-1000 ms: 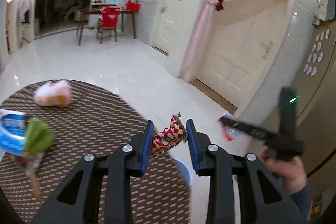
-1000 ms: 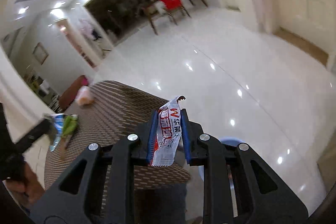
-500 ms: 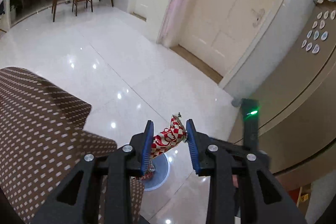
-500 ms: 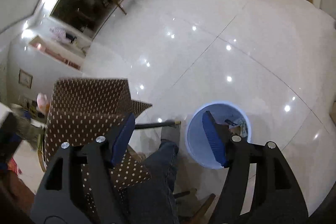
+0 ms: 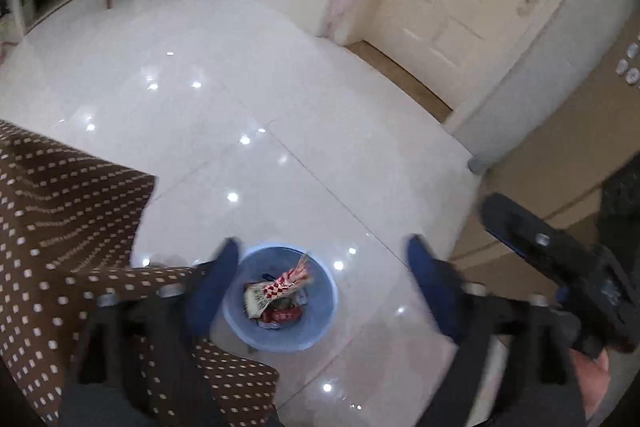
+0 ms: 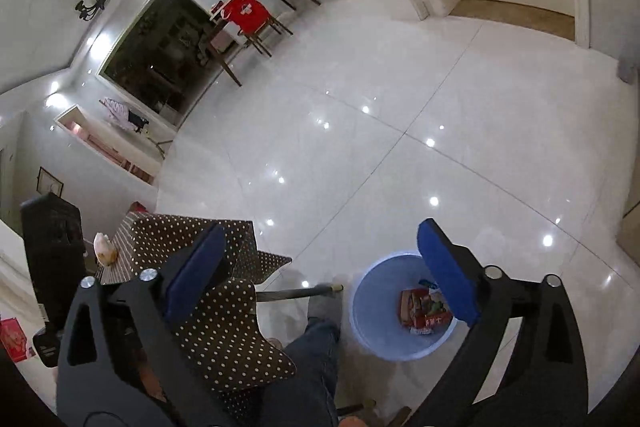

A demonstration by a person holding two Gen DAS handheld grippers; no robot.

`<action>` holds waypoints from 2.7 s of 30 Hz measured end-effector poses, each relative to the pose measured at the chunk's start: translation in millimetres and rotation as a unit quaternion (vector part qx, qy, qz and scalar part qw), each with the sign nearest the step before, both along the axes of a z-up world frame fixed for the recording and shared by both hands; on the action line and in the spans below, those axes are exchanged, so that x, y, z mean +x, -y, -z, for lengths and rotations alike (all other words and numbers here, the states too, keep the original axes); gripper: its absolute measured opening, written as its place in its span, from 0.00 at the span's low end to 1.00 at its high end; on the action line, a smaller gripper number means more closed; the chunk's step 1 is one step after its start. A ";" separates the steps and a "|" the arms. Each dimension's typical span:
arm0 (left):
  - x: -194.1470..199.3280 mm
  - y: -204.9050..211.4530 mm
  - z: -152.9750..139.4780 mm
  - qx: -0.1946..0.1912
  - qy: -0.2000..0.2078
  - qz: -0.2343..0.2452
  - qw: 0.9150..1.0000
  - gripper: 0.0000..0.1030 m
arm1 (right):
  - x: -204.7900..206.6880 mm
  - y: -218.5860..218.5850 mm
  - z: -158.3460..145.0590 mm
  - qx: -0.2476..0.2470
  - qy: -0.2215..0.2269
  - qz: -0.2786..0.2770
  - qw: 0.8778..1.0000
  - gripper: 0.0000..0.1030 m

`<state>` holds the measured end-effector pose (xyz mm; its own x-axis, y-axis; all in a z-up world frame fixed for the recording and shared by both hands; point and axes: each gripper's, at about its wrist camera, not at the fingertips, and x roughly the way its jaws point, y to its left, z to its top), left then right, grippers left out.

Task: Collect trash
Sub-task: 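Carry both wrappers to the blue bucket and open both tools over it, then move both empty tools back over the remaining trash, then grasp the blue-white toothpaste box with the left tool while the right tool grasps the green leaf sprig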

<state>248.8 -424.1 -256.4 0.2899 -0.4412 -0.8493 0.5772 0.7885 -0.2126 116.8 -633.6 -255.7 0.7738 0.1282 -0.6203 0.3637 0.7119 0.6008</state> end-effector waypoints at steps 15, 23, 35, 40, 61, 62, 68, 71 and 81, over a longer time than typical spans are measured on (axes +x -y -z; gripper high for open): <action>-29.0 -51.7 -48.1 -0.016 0.059 -0.029 0.998 0.88 | 1.8 -42.2 -27.7 -0.047 0.004 -0.003 0.999 0.94; -52.1 -87.2 -84.5 -0.039 0.095 -0.032 0.994 0.88 | -1.9 -72.7 -62.3 -0.070 0.033 -0.021 0.997 0.94; -79.5 -150.7 -128.2 -0.072 0.150 -0.048 0.985 0.89 | 1.4 -136.6 -113.6 -0.110 0.078 -0.073 0.988 0.94; -90.4 -182.9 -143.3 -0.083 0.174 -0.061 0.979 0.90 | 7.8 -167.1 -131.0 -0.127 0.090 -0.101 0.983 0.94; -119.9 -345.8 -171.1 -0.090 0.239 -0.178 0.950 0.91 | 47.5 -324.6 -151.6 -0.171 0.109 -0.246 0.948 0.94; -118.4 -353.9 -170.9 -0.089 0.237 -0.188 0.949 0.91 | 50.7 -330.4 -150.7 -0.171 0.107 -0.251 0.947 0.94; -101.8 -416.5 -154.2 -0.088 0.211 -0.265 0.937 0.91 | 63.8 -370.2 -136.6 -0.174 0.091 -0.280 0.940 0.94; -89.5 -447.0 -134.0 -0.076 0.189 -0.309 0.929 0.91 | 71.6 -385.8 -127.9 -0.175 0.081 -0.293 0.937 0.94; -15.7 -494.8 -91.2 -0.070 0.118 -0.356 0.924 0.91 | 93.8 -412.8 -98.9 -0.179 0.051 -0.319 0.929 0.94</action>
